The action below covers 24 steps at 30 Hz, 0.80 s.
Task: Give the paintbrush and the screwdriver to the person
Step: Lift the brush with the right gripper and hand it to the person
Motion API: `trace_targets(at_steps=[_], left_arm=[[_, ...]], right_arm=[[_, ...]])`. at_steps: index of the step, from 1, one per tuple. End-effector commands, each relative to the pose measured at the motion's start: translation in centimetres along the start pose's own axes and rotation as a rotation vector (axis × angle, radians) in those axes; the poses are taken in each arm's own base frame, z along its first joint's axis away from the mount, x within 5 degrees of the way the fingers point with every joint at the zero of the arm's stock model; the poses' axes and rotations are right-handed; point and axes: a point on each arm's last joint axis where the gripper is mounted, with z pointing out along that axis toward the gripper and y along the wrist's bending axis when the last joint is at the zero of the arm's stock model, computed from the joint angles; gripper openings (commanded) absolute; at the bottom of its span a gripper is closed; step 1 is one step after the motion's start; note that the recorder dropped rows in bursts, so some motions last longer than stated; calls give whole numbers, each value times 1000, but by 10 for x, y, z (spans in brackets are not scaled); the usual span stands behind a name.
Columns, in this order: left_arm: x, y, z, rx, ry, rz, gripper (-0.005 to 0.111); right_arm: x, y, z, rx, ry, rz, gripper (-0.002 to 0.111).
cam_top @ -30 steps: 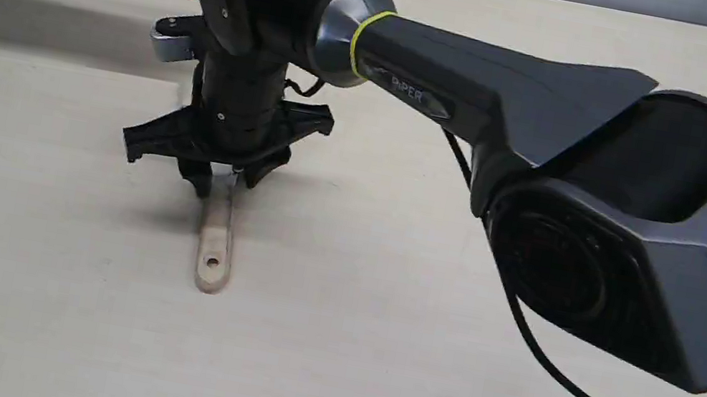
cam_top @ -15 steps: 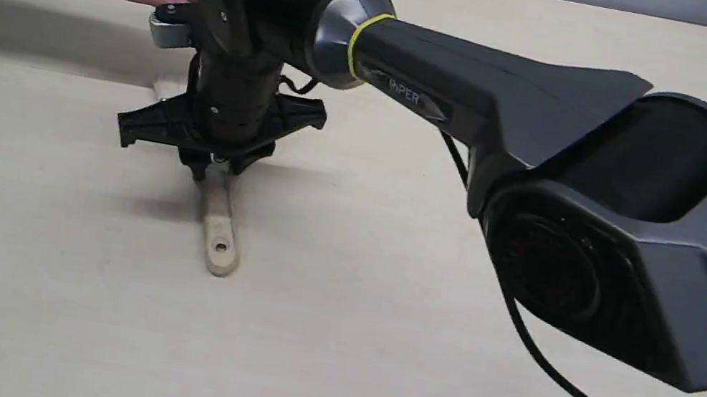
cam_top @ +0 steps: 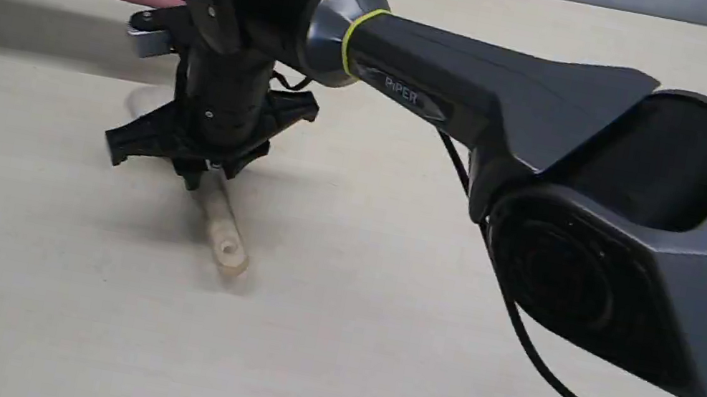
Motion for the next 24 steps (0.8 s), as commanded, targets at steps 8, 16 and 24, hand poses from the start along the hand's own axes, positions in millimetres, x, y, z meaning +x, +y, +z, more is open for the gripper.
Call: trace_targets(at_steps=[8, 16, 24], left_arm=[[0, 0, 0, 6, -8, -2, 0], [0, 0, 0, 6, -8, -2, 0], [0, 0, 0, 6, -8, -2, 0]], right_arm=[[10, 68, -111, -101, -217, -245, 4], [-17, 64, -172, -161, -514, -221, 4], [-29, 44, -153, -131, -505, -182, 4]])
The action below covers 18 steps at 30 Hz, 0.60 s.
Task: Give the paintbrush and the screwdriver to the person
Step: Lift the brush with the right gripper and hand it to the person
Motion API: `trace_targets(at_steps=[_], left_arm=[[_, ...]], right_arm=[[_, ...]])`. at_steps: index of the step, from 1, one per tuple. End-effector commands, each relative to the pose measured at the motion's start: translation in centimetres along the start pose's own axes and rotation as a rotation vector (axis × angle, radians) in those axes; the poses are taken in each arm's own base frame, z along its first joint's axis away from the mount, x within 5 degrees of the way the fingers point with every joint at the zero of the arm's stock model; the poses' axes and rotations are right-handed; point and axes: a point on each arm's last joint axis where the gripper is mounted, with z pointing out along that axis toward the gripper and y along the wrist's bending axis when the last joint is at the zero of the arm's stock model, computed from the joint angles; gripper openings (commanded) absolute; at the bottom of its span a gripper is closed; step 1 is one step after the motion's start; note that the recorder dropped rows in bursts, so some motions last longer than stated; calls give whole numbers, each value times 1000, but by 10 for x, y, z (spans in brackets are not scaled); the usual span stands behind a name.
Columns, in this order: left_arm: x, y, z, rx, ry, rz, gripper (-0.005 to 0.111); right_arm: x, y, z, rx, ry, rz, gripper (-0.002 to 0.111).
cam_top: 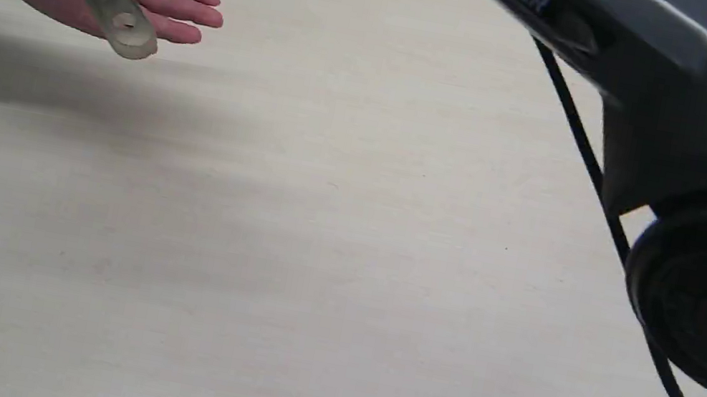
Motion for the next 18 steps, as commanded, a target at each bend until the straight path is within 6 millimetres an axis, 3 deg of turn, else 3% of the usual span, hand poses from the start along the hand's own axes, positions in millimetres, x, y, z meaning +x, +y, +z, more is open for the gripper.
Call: trace_targets(at_steps=[1, 4, 8, 12, 16, 18], left_arm=[[0, 0, 0, 6, -8, -2, 0], [0, 0, 0, 6, -5, -4, 0], [0, 0, 0, 6, -5, -4, 0], [0, 0, 0, 6, -5, -4, 0], [0, 0, 0, 6, -5, -4, 0], [0, 0, 0, 6, -5, -4, 0]], right_arm=[[5, -8, 16, 23, 23, -6, 4], [14, -12, 37, 51, 46, -28, 8], [25, -16, 57, 82, 79, -56, 26], [28, -18, 57, 98, 111, -59, 42], [26, -24, 45, 168, 141, -96, 40], [25, -30, 36, 245, 163, -118, 33]])
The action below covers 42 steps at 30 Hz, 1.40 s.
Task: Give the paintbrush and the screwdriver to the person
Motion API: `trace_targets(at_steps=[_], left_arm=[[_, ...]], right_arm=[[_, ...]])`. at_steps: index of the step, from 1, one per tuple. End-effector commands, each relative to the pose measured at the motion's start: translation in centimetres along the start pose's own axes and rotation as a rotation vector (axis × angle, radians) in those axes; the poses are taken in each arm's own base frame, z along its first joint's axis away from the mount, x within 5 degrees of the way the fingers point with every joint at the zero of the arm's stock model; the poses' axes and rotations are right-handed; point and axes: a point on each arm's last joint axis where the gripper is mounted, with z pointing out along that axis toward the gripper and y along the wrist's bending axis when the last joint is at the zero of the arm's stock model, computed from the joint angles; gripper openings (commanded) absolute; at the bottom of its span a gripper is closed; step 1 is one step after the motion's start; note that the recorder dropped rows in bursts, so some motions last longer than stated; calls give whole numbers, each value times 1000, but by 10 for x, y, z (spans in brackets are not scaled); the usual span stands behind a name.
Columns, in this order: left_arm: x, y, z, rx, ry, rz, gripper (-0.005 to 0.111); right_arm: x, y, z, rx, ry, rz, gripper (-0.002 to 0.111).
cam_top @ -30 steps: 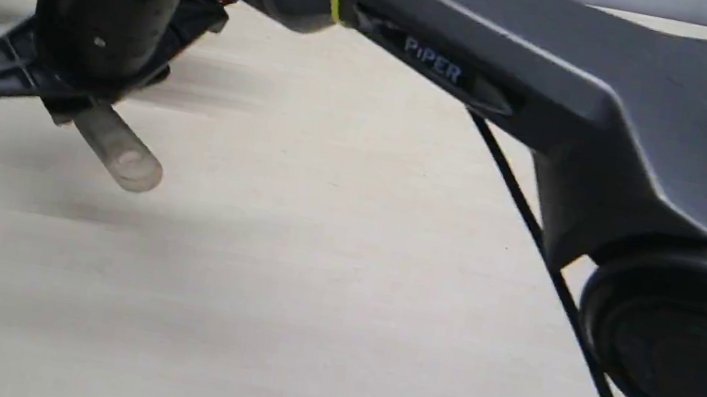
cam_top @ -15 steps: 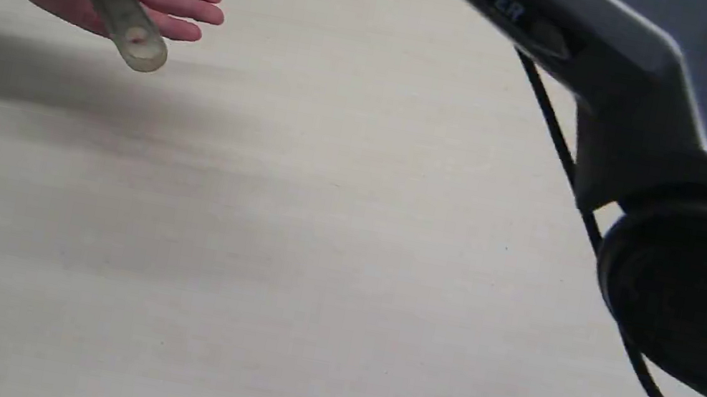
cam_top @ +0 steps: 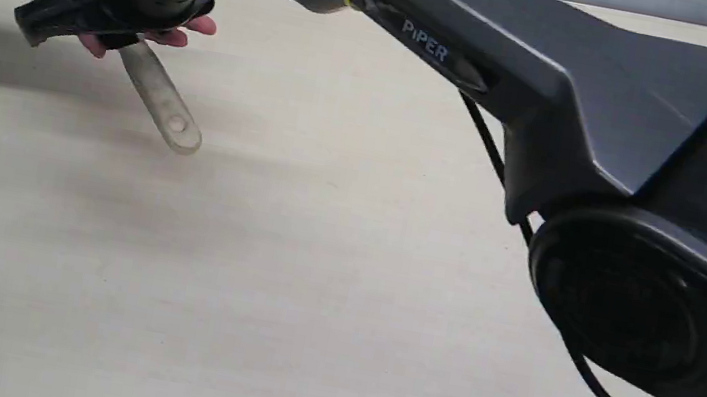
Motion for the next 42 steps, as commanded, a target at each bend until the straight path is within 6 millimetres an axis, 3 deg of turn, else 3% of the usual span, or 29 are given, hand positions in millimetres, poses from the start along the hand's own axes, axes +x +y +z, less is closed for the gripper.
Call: trace_targets(at_steps=[1, 6, 13, 21, 32, 38, 42], left_arm=[[0, 0, 0, 6, -5, -4, 0], [0, 0, 0, 6, -5, -4, 0], [0, 0, 0, 6, -8, -4, 0], [0, 0, 0, 6, -7, -2, 0], [0, 0, 0, 6, -7, -2, 0], [0, 0, 0, 6, -7, -2, 0], [0, 0, 0, 6, -5, -5, 0]], right_arm=[[-1, -13, -17, 106, 28, -21, 28], [2, -27, -33, 244, 97, -64, 4], [-11, -35, -62, 245, -5, -53, 4], [-19, -54, -113, 250, -69, -1, 4], [-23, -68, -201, 286, -206, 21, 4], [-20, -81, -267, 316, -352, 36, 4], [-11, -100, -314, 323, -494, 74, 4]])
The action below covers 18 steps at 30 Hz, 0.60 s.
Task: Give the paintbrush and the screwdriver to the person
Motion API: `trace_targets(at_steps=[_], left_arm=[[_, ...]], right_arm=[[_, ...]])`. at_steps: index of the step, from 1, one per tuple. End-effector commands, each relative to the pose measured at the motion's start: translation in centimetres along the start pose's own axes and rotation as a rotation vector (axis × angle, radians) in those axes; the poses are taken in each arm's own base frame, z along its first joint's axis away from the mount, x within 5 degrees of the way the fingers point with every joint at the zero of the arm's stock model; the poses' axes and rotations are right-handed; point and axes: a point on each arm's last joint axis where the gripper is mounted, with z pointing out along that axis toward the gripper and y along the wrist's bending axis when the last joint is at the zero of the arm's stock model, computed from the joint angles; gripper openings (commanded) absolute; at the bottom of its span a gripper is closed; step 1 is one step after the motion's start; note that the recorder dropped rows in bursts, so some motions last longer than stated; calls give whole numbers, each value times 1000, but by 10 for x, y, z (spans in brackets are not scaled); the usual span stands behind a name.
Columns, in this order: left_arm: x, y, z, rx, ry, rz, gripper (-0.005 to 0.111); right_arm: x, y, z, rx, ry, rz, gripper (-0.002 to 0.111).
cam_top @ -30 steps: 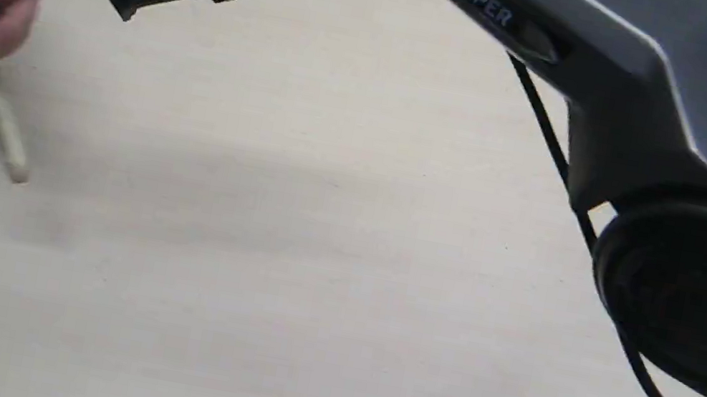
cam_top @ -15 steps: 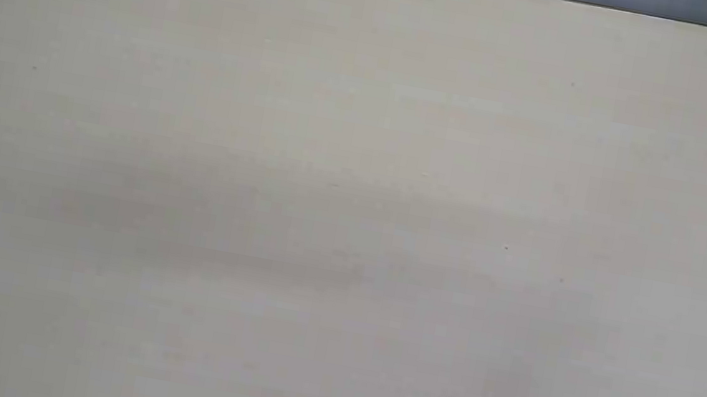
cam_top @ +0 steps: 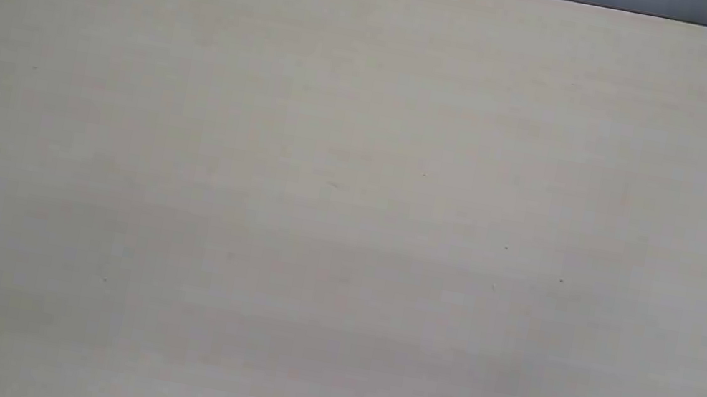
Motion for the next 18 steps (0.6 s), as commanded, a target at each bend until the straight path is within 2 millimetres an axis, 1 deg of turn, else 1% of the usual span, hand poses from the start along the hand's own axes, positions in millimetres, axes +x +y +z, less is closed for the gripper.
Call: trace_targets(at_steps=[1, 2, 4, 5, 7, 8, 9, 10, 11, 13, 14, 18], left_arm=[[0, 0, 0, 6, -5, -5, 0], [0, 0, 0, 6, -5, -5, 0], [0, 0, 0, 6, -5, -5, 0], [0, 0, 0, 6, -5, -5, 0], [0, 0, 0, 6, -5, -5, 0], [0, 0, 0, 6, -5, -5, 0], [0, 0, 0, 6, -5, -5, 0], [0, 0, 0, 6, -5, -5, 0], [0, 0, 0, 6, -5, -5, 0], [0, 0, 0, 6, -5, -5, 0], [0, 0, 0, 6, -5, -5, 0], [0, 0, 0, 6, -5, -5, 0]], right_arm=[[-3, -28, -31, 18, -84, 37, 4], [0, -34, -38, 9, -84, 51, 4], [15, -40, -41, 16, -49, 35, 4], [18, -44, -46, 22, -59, 31, 4], [36, -51, -51, 30, -79, 13, 4], [49, -52, -49, 26, -76, 17, 4], [61, -55, -52, 16, -91, 44, 4], [74, -59, -59, 3, -124, 93, 4], [91, -57, -58, -12, -113, 115, 4], [122, -55, -66, -35, -128, 166, 4], [135, -55, -73, -43, -139, 184, 4], [190, -51, -89, -57, -98, 176, 4]])
